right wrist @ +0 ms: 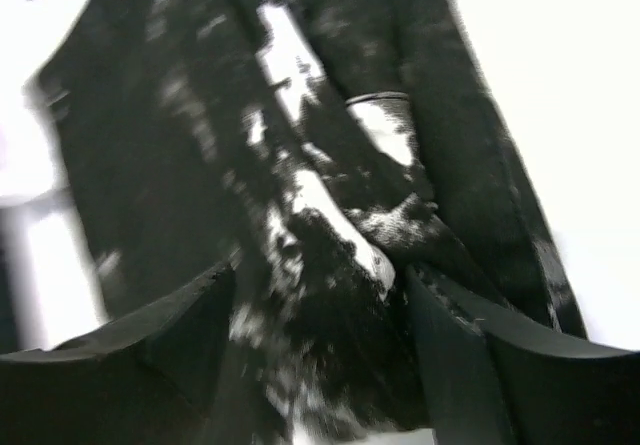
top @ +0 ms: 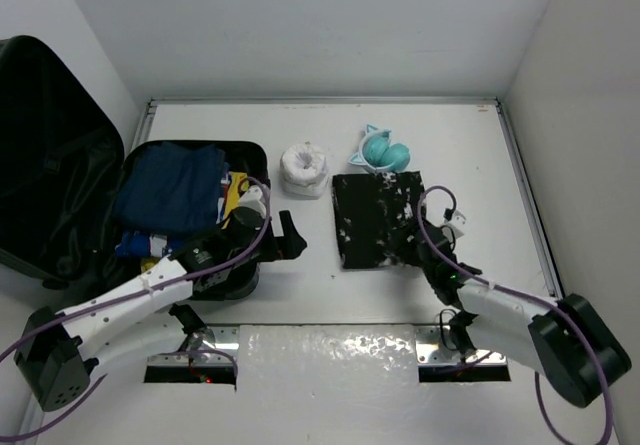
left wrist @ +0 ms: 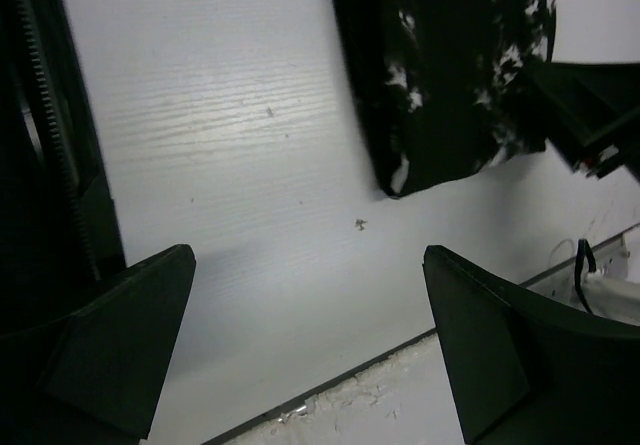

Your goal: Pack the luggage

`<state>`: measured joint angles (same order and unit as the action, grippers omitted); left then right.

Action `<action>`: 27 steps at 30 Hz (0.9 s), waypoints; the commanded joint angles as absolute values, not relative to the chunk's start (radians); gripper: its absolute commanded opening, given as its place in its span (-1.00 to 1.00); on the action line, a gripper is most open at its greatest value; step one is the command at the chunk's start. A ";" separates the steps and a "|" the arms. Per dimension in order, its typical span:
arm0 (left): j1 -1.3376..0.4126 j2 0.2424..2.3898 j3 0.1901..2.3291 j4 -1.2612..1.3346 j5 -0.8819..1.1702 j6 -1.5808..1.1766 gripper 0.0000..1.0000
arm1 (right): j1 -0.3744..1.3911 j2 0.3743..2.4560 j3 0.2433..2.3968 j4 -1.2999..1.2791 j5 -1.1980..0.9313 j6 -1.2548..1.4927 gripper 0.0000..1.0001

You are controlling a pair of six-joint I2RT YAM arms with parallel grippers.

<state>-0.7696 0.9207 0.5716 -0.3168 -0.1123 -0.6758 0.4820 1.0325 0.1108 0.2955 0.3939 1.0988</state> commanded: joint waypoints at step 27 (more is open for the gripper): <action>-0.781 0.796 0.454 -0.446 -0.411 -1.229 0.99 | 0.788 1.519 0.851 -0.385 0.171 0.098 0.64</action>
